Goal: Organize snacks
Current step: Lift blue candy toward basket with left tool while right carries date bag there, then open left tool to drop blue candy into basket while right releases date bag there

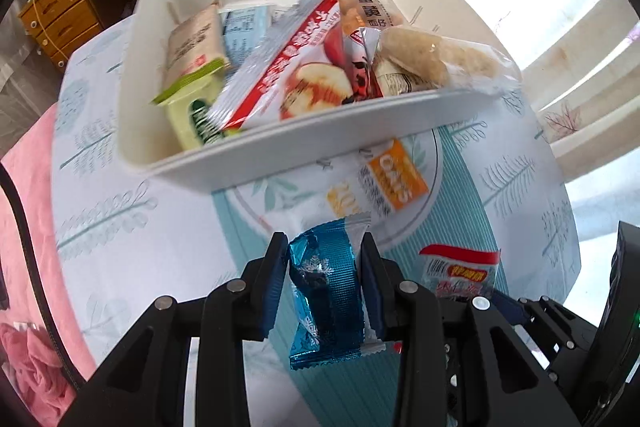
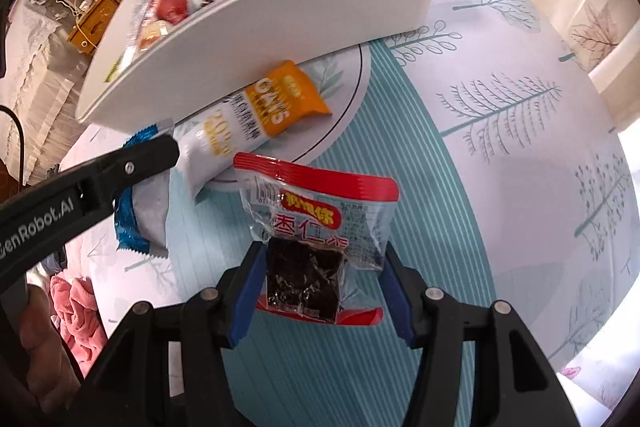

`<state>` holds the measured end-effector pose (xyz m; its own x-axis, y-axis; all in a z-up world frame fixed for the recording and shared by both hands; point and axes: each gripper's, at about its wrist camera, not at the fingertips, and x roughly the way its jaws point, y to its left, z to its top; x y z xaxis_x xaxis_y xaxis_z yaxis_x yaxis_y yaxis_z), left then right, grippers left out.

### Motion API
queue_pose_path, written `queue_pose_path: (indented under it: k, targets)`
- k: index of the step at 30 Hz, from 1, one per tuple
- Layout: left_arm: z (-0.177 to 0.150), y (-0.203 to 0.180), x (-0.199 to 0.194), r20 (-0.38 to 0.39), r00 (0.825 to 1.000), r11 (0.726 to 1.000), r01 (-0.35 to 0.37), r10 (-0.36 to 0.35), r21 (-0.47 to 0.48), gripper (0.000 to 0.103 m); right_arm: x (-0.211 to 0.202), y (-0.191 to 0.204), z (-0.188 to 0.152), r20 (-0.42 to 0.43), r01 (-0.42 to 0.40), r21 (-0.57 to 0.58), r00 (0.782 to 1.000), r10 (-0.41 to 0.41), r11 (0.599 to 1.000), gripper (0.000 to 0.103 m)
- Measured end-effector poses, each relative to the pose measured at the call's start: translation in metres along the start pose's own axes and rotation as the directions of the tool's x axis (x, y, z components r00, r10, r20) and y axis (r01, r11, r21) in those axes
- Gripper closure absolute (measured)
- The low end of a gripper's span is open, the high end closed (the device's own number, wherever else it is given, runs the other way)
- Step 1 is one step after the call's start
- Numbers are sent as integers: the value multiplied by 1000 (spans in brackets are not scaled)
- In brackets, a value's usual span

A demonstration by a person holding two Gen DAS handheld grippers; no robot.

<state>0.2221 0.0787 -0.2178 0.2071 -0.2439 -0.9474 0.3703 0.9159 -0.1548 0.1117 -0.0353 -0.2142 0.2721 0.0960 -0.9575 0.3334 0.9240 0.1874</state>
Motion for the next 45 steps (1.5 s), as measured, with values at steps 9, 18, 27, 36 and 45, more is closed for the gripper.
queue_pose_path:
  k: [9, 18, 27, 36, 45]
  targets:
    - [-33, 18, -65, 68, 998, 1000, -11, 11, -10, 69, -37, -7, -32, 67, -21, 5, 998, 21, 1000, 47]
    - [-31, 31, -123, 157, 986, 998, -47, 53, -39, 69, -75, -2, -20, 155, -33, 8, 987, 31, 999, 47]
    - [2, 31, -152, 208, 973, 987, -75, 104, -144, 69, -108, 5, 27, 200, -91, -106, 973, 111, 990, 47]
    - [48, 19, -154, 242, 959, 950, -71, 149, -303, 69, -116, -7, 94, 194, -145, -225, 962, 191, 963, 47]
    - [95, 2, -132, 213, 958, 921, -99, 190, -376, 69, -106, -30, 157, 176, -188, -263, 955, 239, 946, 46]
